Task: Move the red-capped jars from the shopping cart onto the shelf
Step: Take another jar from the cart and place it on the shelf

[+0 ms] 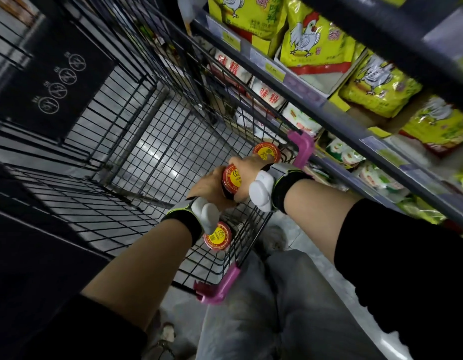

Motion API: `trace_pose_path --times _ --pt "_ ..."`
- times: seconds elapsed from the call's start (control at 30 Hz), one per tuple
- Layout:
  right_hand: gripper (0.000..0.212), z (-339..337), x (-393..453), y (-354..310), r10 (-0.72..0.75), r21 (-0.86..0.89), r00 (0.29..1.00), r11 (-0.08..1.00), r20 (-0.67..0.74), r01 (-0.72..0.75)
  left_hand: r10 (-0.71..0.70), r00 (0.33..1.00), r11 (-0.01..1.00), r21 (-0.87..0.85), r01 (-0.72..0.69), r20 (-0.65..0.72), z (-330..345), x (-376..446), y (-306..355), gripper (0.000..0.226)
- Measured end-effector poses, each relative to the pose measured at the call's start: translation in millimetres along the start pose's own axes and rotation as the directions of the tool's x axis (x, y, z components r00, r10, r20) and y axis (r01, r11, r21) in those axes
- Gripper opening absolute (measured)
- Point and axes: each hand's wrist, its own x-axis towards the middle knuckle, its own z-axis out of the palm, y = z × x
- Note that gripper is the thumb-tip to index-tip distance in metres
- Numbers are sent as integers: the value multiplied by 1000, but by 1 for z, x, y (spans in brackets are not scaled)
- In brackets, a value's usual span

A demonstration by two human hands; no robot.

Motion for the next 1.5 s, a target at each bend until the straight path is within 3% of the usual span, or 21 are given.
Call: trace_pose_path --times 0.17,0.37,0.93,1.23,1.5 --pt "79 -15 -27 0 8 88 999 996 -46 -4 46 999 998 49 -46 -7 -23 -19 17 84" --pt "86 -29 -49 -5 48 104 990 994 -135 -34 76 997 996 56 -74 -34 -50 -31 33 81" --pt "95 -80 -109 1 48 444 924 886 -380 137 201 966 979 0 -203 -162 -114 -64 76 81" --pt "105 -76 -132 17 40 511 885 828 -464 231 256 948 965 -7 -262 -189 -132 -77 85 85" --pt "110 -71 -143 31 39 434 886 881 -462 187 316 930 942 -57 -331 -188 -142 -88 99 82"
